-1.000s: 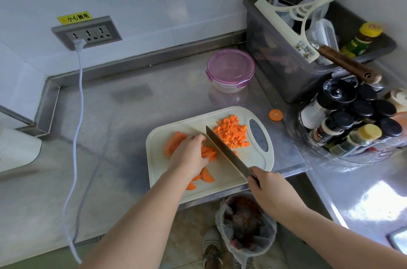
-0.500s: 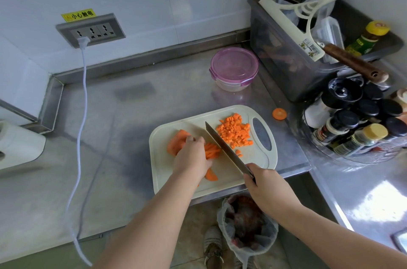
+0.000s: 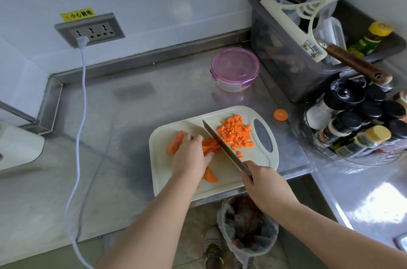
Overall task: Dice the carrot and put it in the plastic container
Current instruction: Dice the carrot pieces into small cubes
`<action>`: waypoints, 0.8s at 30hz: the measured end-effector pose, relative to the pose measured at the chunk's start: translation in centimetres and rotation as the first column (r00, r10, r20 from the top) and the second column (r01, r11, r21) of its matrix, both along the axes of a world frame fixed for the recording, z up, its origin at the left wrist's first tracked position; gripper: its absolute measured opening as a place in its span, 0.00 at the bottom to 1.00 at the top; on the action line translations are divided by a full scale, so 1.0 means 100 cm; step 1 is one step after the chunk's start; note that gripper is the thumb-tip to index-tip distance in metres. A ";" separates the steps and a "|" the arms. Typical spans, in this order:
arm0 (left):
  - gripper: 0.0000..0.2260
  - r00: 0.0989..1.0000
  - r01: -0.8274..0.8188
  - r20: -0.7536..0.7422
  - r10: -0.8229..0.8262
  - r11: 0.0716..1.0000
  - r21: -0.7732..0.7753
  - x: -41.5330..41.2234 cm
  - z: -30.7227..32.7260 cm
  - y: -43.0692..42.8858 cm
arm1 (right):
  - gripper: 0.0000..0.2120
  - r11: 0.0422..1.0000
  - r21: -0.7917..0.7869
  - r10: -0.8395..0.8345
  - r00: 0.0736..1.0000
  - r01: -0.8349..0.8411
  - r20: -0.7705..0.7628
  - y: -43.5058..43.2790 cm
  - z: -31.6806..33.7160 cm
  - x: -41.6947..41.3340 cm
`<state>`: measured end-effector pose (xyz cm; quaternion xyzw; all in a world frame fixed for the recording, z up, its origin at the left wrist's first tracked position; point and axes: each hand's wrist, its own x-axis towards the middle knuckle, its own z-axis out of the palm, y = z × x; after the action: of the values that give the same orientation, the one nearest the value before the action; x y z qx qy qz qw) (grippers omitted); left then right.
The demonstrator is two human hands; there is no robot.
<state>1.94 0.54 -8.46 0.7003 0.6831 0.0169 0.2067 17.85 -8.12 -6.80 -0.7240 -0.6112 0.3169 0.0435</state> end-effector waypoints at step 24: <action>0.20 0.992 0.125 -0.005 -0.125 0.986 0.110 -0.002 -0.007 0.001 | 0.12 1.000 -0.009 0.004 1.000 -0.004 -0.023 0.002 -0.001 0.001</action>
<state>1.72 0.62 -9.17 0.7520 0.6356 0.0420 0.1693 17.95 -7.90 -6.91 -0.7192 -0.6107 0.3282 0.0466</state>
